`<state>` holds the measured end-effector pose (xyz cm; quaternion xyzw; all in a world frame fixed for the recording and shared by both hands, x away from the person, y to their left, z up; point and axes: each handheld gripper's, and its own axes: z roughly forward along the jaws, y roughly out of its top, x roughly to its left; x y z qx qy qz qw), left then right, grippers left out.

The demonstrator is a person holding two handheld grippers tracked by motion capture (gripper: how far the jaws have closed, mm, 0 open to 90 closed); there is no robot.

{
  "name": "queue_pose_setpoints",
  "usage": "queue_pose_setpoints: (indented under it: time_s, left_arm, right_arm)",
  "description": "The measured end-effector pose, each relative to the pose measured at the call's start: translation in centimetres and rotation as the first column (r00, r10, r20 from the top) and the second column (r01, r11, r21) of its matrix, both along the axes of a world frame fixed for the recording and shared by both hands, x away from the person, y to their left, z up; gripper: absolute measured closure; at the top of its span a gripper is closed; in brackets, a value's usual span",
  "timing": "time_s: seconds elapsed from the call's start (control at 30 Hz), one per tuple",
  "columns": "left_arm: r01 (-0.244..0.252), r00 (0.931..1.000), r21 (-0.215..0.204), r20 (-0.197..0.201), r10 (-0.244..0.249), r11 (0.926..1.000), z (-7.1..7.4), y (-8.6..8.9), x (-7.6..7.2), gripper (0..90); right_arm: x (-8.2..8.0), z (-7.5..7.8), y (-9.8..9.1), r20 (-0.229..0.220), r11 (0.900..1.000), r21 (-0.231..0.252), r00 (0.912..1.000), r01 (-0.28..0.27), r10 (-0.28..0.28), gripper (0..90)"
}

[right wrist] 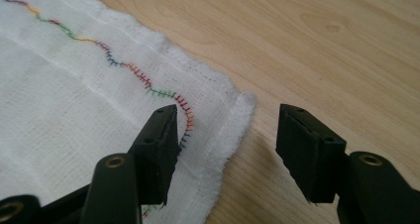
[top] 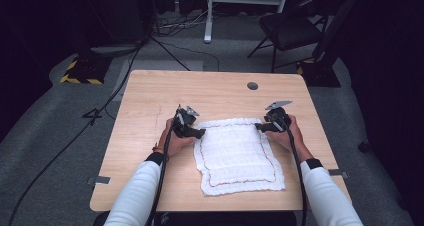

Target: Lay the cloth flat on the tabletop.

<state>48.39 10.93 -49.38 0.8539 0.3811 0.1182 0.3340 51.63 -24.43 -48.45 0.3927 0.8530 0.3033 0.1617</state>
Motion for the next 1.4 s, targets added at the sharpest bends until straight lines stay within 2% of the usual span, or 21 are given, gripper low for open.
queue_pose_setpoints:
  time_s: [0.03, 0.1, 0.13, 0.2, 0.33, 0.43, 0.57, 0.63, 0.67, 0.73, 0.77, 0.8, 0.87, 0.93, 0.97, 1.03, 1.1, 1.2, 1.27, 1.33, 1.4]
  left_arm:
    - [0.015, 0.9999, -0.003, -0.004, -0.015, 0.9999, 0.1, -0.1, 0.0, 43.8]
    - [0.034, 0.9994, -0.010, -0.009, -0.034, 0.9994, 0.2, -0.2, 0.1, 54.5]
    - [0.057, 0.9983, -0.009, -0.011, -0.057, 0.9984, 0.2, -0.2, 0.2, 60.5]
    - [0.072, 0.9972, -0.020, -0.020, -0.073, 0.9972, 0.2, -0.3, 0.4, 69.6]
    - [0.094, 0.9956, 0.018, 0.001, -0.094, 0.9954, 0.4, -0.6, 0.8, 79.8]
    - [0.090, 0.9950, 0.038, 0.039, -0.091, 0.9952, 1.1, -0.9, 1.3, 81.1]
    - [0.072, 0.9930, 0.021, 0.093, -0.073, 0.9972, 3.1, -1.2, 2.2, 81.4]
    - [0.063, 0.9879, 0.028, 0.140, -0.066, 0.9976, 4.3, -1.5, 2.6, 81.3]
    - [0.050, 0.9860, 0.017, 0.158, -0.052, 0.9986, 5.0, -1.7, 2.8, 81.4]
    - [0.026, 0.9817, 0.017, 0.188, -0.028, 0.9995, 5.8, -1.9, 3.2, 81.0]
    - [0.011, 0.9819, 0.013, 0.189, -0.013, 0.9999, 6.0, -2.0, 3.5, 79.7]
    - [-0.028, 0.9797, 0.016, 0.199, 0.024, 0.9995, 6.1, -2.2, 3.7, 74.9]
    - [-0.072, 0.9818, 0.025, 0.178, 0.066, 0.9971, 6.1, -2.3, 4.2, 57.8]
    - [-0.086, 0.9837, 0.015, 0.160, 0.082, 0.9962, 5.8, -2.1, 4.1, 41.3]
    - [-0.079, 0.9841, 0.019, 0.161, 0.075, 0.9967, 5.6, -1.9, 3.8, 37.0]
    - [-0.044, 0.9875, 0.017, 0.152, 0.041, 0.9989, 5.2, -1.1, 2.9, 31.4]
    - [-0.024, 0.9897, 0.012, 0.141, 0.022, 0.9996, 4.8, -0.2, 2.0, 27.0]
    - [-0.005, 0.9932, 0.025, 0.117, 0.002, 0.9997, 3.9, 1.5, 0.0, 23.9]
    - [-0.005, 0.9946, 0.042, 0.104, 0.000, 0.9991, 3.5, 2.3, -1.2, 23.7]
    - [0.006, 0.9945, 0.035, 0.104, -0.010, 0.9994, 3.0, 3.1, -2.5, 22.9]
    - [0.009, 0.9944, 0.021, 0.105, -0.011, 0.9997, 2.7, 4.0, -3.7, 22.9]
  right_arm:
    - [0.1, -0.1, 0.0, -0.010, 1.0000, 0.000, 0.9999, 0.002, -0.002, 42.7]
    - [0.5, -0.3, -0.2, -0.029, 0.9993, 0.037, 0.9996, 0.008, -0.007, 46.3]
    - [0.5, -0.3, -0.2, -0.035, 0.9988, 0.048, 0.9993, 0.012, -0.011, 51.8]
    - [0.5, -0.2, -0.1, -0.040, 0.9980, 0.060, 0.9989, -0.020, 0.023, 65.3]
    - [0.2, 0.0, 0.5, -0.042, 0.9974, 0.035, 0.9970, -0.063, 0.064, 84.1]
    - [-0.1, 0.6, 0.5, 0.007, 0.9983, 0.009, 0.9983, -0.058, 0.058, 87.0]
    - [-0.1, 2.1, -0.1, 0.082, 0.9989, 0.017, 0.9958, -0.043, 0.041, 87.7]
    - [0.0, 3.3, -0.4, 0.127, 0.9994, 0.025, 0.9917, -0.026, 0.023, 87.8]
    - [0.0, 3.8, -0.5, 0.167, 0.9995, 0.022, 0.9858, -0.022, 0.018, 87.8]
    - [0.2, 4.8, -0.6, 0.196, 0.9997, 0.025, 0.9807, -0.003, -0.002, 87.7]
    - [0.3, 5.1, -0.7, 0.206, 0.9996, 0.026, 0.9785, 0.010, -0.015, 86.9]
    - [0.4, 5.4, -0.7, 0.237, 0.9993, 0.019, 0.9709, 0.033, -0.037, 81.8]
    - [0.9, 5.7, -0.8, 0.259, 0.9913, 0.006, 0.9571, 0.132, -0.129, 64.1]
    - [1.1, 5.8, -1.2, 0.239, 0.9880, 0.019, 0.9588, 0.153, -0.154, 59.2]
    - [1.1, 5.8, -1.3, 0.237, 0.9882, 0.023, 0.9596, 0.151, -0.152, 57.0]
    - [0.8, 5.8, -1.5, 0.209, 0.9909, 0.051, 0.9689, 0.124, -0.132, 53.5]
    - [-0.1, 5.6, -1.6, 0.220, 0.9953, 0.047, 0.9712, 0.085, -0.093, 50.8]
    - [-1.8, 5.1, -1.3, 0.186, 0.9983, 0.058, 0.9823, 0.008, -0.019, 46.3]
    - [-3.2, 4.8, -0.9, 0.182, 0.9977, 0.056, 0.9828, -0.039, 0.028, 44.4]
    - [-4.7, 4.3, -0.3, 0.169, 0.9935, 0.067, 0.9824, -0.092, 0.080, 41.7]
    - [-6.0, 3.9, 0.4, 0.170, 0.9906, 0.048, 0.9783, -0.128, 0.119, 39.0]
